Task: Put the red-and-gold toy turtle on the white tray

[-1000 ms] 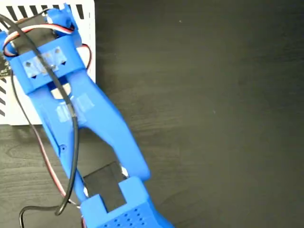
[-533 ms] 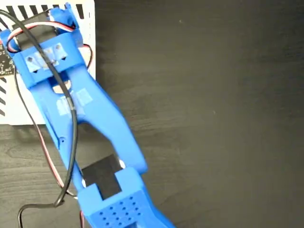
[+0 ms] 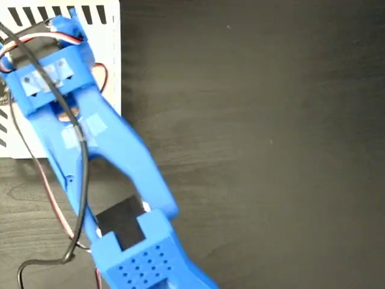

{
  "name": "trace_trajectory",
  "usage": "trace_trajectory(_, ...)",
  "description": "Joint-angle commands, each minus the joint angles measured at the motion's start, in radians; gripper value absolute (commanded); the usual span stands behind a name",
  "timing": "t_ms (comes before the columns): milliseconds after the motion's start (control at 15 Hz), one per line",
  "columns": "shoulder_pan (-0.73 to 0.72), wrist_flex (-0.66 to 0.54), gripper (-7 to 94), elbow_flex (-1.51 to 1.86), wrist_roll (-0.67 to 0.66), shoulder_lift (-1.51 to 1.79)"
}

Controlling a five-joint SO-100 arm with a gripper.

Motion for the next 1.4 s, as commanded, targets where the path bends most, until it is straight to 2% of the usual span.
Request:
trace_trajectory(0, -0.012, 0.014, 62, -0.037, 0.018, 0.058)
trace_trajectory(67, -0.011, 0.014, 62, -0.037, 0.017, 0.058)
trace_trajectory(133, -0.011, 0.015, 67, -0.037, 0.018, 0.060)
trace_trajectory(333, -0.015, 0.018, 67, -0.025, 0.020, 0.060)
trace_trajectory(400, -0.017, 0.018, 66, -0.023, 0.026, 0.064)
trace_trajectory(467, -0.018, 0.018, 60, -0.023, 0.031, 0.083)
trace_trajectory(600, -0.023, 0.058, 60, -0.041, 0.034, 0.172)
trace_trajectory(733, -0.029, 0.100, 54, -0.077, 0.028, 0.285)
trace_trajectory(800, -0.032, 0.106, 39, -0.077, 0.025, 0.347)
trace_trajectory(867, -0.032, 0.107, 30, -0.072, 0.026, 0.400)
trace_trajectory(1000, -0.025, 0.107, 0, -0.064, 0.021, 0.451)
trace_trajectory(1133, 0.011, 0.026, 0, 0.029, 0.034, 0.537)
trace_trajectory(1333, 0.110, -0.308, 0, 0.339, 0.028, 0.908)
